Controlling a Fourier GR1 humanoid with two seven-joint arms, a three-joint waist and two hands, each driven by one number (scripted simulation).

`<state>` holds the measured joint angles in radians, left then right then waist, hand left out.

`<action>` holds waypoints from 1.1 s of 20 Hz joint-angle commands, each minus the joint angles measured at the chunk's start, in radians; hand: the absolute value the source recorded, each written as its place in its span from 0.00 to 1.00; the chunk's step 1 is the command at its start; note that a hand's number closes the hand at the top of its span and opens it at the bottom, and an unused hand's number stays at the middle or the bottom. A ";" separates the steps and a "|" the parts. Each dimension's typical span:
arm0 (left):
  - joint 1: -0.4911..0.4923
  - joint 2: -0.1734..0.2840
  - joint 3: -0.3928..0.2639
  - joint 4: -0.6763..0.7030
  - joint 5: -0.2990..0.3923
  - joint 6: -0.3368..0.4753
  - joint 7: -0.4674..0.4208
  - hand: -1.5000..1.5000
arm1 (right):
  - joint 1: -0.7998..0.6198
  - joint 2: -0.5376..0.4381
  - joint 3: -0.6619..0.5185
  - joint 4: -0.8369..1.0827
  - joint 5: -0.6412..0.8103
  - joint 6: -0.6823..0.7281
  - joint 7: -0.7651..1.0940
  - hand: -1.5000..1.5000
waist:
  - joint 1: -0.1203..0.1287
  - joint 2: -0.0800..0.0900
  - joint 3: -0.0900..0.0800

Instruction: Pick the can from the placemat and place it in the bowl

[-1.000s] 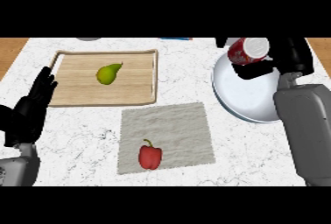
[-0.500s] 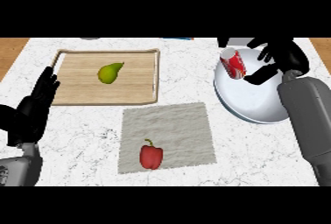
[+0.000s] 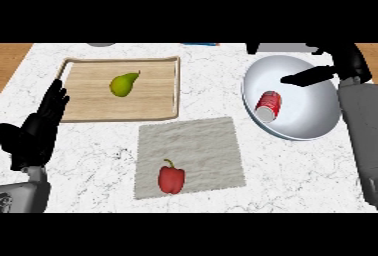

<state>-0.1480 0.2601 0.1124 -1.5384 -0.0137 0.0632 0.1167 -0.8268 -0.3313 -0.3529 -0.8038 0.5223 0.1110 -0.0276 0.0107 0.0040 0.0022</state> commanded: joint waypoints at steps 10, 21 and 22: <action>0.029 0.010 0.019 -0.057 0.010 -0.016 0.010 0.50 | 0.070 -0.302 -0.318 0.225 -0.340 0.281 -0.169 0.00 | 0.007 0.003 0.000; -0.012 0.001 0.013 -0.055 0.000 -0.019 0.072 0.50 | 0.222 -0.508 -0.387 0.370 -0.474 0.638 -0.331 0.00 | -0.001 -0.001 -0.001; 0.007 -0.040 -0.012 -0.008 -0.037 0.012 -0.004 0.50 | 0.173 -0.537 -0.397 0.423 -0.480 0.647 -0.326 0.00 | 0.007 0.004 0.000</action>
<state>-0.1595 0.2558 0.1261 -1.5620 -0.0198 0.0544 0.1506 -0.6456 -0.7986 -0.7307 -0.4551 0.0748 0.6722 -0.3130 0.0106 0.0056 0.0021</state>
